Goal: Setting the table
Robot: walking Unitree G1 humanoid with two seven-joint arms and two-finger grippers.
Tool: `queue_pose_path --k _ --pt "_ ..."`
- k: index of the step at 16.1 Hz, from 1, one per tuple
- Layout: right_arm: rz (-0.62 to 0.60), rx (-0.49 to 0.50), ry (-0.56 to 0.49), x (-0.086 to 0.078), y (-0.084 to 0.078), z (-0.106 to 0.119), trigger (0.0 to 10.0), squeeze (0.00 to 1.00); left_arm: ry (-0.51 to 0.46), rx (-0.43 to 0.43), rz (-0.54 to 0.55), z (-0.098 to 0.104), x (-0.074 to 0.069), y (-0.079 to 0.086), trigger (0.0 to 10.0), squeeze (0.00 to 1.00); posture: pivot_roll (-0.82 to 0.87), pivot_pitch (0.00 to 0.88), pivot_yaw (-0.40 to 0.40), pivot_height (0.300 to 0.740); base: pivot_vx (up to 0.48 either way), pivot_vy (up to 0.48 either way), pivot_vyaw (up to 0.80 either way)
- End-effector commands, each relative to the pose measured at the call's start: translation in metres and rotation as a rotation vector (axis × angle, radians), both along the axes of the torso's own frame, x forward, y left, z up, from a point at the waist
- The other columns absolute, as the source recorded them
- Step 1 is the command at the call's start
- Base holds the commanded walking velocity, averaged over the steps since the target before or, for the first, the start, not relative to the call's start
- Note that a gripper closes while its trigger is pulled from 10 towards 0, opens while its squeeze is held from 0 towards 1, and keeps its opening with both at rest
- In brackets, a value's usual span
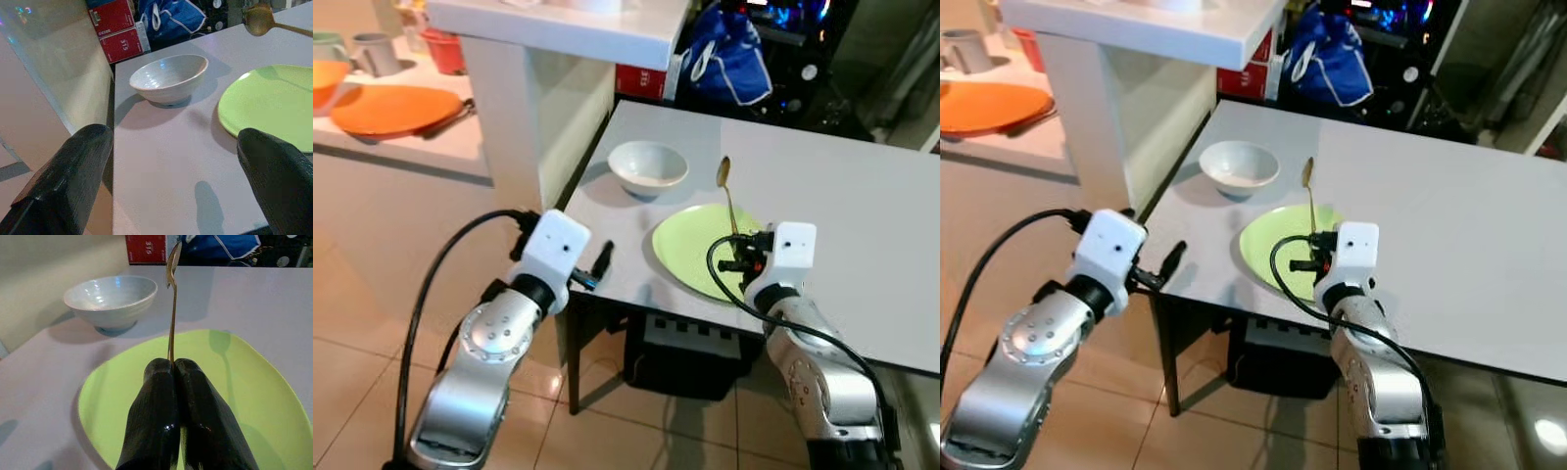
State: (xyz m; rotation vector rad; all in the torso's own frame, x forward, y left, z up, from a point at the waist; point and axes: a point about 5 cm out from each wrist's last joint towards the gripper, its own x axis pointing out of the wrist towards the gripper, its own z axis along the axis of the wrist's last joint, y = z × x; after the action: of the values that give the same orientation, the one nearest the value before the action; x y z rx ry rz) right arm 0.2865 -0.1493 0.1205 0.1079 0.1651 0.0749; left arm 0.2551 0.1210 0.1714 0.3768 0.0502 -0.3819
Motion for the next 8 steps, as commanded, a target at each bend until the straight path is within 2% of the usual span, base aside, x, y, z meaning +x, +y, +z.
queue_pose_path --k 1,5,7,8 --pt "-0.049 -0.051 0.005 0.008 -0.013 0.000 10.0 0.00 0.000 -0.013 -0.043 0.002 -0.003 -0.009 10.0 0.00 0.02 0.013 -0.060 0.740 0.000 0.000 0.00" --pt "-0.073 -0.101 0.066 0.012 -0.023 -0.014 10.0 0.00 0.013 -0.038 -0.081 0.002 -0.006 -0.016 10.0 0.00 0.01 0.023 -0.060 0.740 0.000 0.000 0.00" --pt "-0.088 -0.122 0.094 0.010 -0.025 -0.022 10.0 0.00 0.056 -0.084 -0.184 0.002 -0.016 -0.025 10.0 0.00 0.02 0.027 -0.061 0.740 0.000 0.000 0.00" --pt "-0.089 -0.129 0.099 0.008 -0.025 -0.024 10.0 0.00 0.078 -0.081 -0.235 0.000 -0.021 -0.029 10.0 0.00 0.02 0.026 -0.059 0.740 0.000 0.000 0.00"
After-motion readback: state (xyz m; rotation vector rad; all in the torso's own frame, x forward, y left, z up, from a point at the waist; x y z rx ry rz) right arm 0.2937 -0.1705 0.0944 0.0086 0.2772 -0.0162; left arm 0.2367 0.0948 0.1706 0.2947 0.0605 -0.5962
